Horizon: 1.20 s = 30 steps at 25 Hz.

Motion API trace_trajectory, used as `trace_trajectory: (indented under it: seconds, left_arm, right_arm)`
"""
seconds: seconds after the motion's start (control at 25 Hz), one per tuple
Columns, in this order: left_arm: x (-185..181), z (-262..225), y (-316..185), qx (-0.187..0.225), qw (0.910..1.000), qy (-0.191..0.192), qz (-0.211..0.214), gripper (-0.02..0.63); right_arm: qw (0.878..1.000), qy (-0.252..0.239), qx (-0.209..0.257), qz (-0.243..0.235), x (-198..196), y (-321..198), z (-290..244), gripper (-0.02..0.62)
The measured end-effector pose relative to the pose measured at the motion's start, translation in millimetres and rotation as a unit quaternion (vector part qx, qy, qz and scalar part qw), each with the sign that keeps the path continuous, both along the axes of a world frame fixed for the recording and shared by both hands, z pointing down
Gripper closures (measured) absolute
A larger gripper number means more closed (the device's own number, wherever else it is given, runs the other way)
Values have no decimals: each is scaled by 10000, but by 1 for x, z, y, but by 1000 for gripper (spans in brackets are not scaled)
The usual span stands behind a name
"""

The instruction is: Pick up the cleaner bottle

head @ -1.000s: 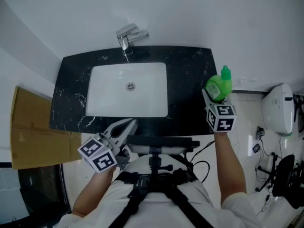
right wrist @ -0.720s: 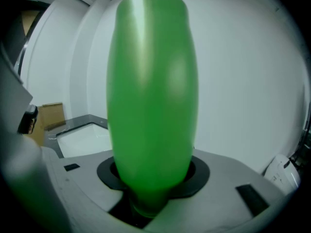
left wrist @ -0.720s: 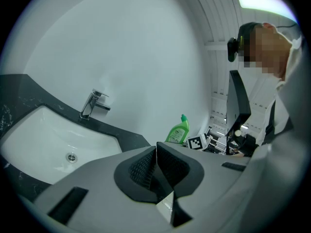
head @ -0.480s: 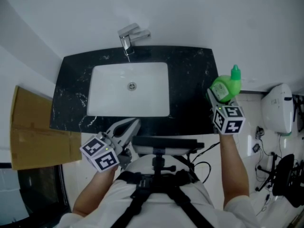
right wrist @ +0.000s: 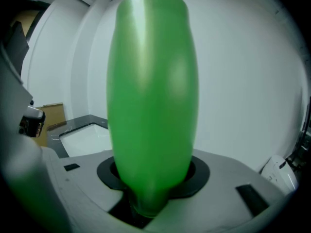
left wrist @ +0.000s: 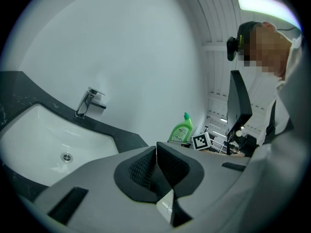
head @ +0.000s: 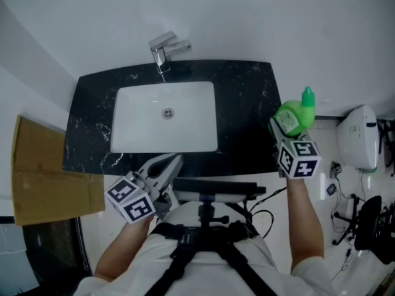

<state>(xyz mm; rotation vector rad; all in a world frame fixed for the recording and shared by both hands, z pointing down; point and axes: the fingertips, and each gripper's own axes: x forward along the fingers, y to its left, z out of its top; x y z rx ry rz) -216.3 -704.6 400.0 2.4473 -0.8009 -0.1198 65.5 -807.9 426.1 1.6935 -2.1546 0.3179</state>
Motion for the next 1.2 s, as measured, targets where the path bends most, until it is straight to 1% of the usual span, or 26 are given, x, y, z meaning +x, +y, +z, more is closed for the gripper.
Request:
trace_trajectory:
  seconds: [0.68,1.2]
  left_arm:
    - [10,-2,-1,33,9999,26,140,606]
    - [10,-4,-4,68,9998,-1,178,606]
  right_arm:
    - [10000,37,-24,47,2,24,-11,420]
    - [10000,32,-40,40,-4,42,-19,420]
